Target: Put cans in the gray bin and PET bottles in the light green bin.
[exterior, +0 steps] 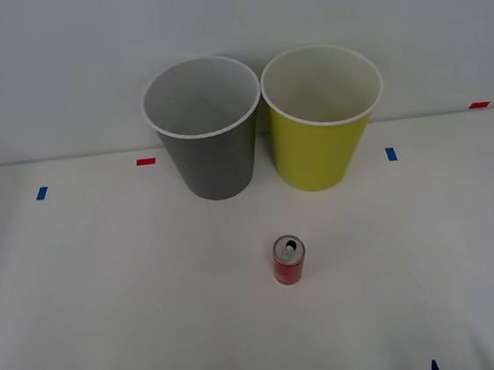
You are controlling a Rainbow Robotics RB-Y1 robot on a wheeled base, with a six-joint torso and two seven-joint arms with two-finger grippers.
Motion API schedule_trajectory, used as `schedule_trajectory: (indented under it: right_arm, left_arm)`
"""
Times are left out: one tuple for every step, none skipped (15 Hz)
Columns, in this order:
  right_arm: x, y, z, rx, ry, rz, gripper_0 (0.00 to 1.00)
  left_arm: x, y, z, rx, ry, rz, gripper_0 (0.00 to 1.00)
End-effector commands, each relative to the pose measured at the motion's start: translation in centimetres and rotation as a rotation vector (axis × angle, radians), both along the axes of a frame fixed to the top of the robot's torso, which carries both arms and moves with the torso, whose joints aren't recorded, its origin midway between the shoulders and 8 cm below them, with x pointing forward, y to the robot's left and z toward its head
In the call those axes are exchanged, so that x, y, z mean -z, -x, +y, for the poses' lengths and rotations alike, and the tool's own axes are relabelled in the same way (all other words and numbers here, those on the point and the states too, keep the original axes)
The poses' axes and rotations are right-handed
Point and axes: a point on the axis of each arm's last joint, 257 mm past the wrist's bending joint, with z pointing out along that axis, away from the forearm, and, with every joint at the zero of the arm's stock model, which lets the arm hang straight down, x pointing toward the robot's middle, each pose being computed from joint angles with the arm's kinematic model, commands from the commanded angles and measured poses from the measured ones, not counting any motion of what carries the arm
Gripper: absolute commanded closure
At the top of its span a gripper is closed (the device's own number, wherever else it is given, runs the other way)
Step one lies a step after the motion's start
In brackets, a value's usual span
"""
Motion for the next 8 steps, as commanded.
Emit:
schedule_trajectory:
  right_arm:
    - [0.0, 0.0, 0.0, 0.0, 0.0, 0.0, 0.0]
    - [0.0, 0.0, 0.0, 0.0, 0.0, 0.0, 0.0]
    - [0.0, 0.0, 0.0, 0.0, 0.0, 0.0, 0.0]
    - [0.0, 0.0, 0.0, 0.0, 0.0, 0.0, 0.0]
    - [0.0, 0.0, 0.0, 0.0, 0.0, 0.0, 0.0]
    - [0.0, 0.0, 0.0, 0.0, 0.0, 0.0, 0.0]
    - [0.0, 0.0, 0.0, 0.0, 0.0, 0.0, 0.0]
    - [0.0, 0.0, 0.0, 0.0, 0.0, 0.0, 0.0]
  left_arm:
    - [0.0, 0.0, 0.0, 0.0, 0.0, 0.0, 0.0]
    - [0.0, 0.0, 0.0, 0.0, 0.0, 0.0, 0.0]
    - [0.0, 0.0, 0.0, 0.0, 0.0, 0.0, 0.0]
    - [0.0, 0.0, 0.0, 0.0, 0.0, 0.0, 0.0]
    - [0.0, 0.0, 0.0, 0.0, 0.0, 0.0, 0.0]
    - [0.0, 0.0, 0.0, 0.0, 0.0, 0.0, 0.0]
    - [0.0, 0.0, 0.0, 0.0, 0.0, 0.0, 0.0]
    - [0.0, 0.0, 0.0, 0.0, 0.0, 0.0, 0.0]
